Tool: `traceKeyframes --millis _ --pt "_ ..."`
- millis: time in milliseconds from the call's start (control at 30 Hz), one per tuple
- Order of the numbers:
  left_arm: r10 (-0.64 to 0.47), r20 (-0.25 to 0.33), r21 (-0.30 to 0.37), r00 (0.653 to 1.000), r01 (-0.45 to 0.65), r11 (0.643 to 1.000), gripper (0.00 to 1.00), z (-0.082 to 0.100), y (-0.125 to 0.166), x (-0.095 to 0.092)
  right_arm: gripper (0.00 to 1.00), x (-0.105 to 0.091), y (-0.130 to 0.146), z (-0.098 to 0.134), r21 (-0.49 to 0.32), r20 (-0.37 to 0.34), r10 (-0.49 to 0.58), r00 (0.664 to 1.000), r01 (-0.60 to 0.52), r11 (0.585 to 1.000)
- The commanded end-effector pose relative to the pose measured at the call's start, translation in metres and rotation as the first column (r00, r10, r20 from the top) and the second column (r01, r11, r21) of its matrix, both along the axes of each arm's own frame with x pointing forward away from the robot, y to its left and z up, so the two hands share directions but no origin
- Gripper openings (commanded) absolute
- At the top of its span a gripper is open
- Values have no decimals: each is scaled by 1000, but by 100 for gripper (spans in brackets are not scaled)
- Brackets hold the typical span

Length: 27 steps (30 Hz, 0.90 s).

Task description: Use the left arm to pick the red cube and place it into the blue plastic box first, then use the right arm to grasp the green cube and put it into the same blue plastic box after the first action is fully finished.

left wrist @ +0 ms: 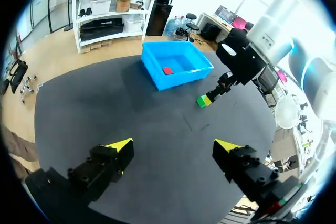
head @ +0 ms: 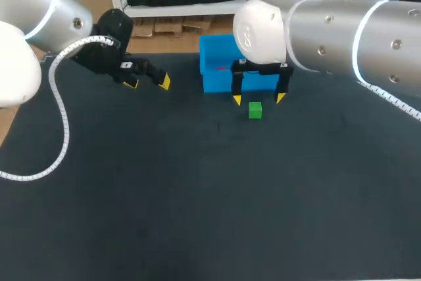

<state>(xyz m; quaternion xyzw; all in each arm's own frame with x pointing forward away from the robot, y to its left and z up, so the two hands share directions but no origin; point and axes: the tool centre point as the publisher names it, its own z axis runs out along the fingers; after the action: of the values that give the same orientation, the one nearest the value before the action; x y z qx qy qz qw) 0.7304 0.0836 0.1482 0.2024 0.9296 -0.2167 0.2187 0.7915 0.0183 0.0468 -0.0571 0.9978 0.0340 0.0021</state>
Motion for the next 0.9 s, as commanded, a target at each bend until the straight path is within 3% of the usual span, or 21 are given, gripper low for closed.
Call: traceKeyframes --millis 33,433,900 --pt "0 0 -1 1000 0 1000 100 0 1 0 100 2 2 -3 2 0 -1 1000 1 1000" --pt "0 0 -1 1000 0 1000 100 0 1 0 100 2 2 -14 14 6 -21 1000 21 1000" --pt "0 0 -1 1000 0 1000 100 0 1 0 100 10 4 -22 -35 5 -7 1000 7 999"
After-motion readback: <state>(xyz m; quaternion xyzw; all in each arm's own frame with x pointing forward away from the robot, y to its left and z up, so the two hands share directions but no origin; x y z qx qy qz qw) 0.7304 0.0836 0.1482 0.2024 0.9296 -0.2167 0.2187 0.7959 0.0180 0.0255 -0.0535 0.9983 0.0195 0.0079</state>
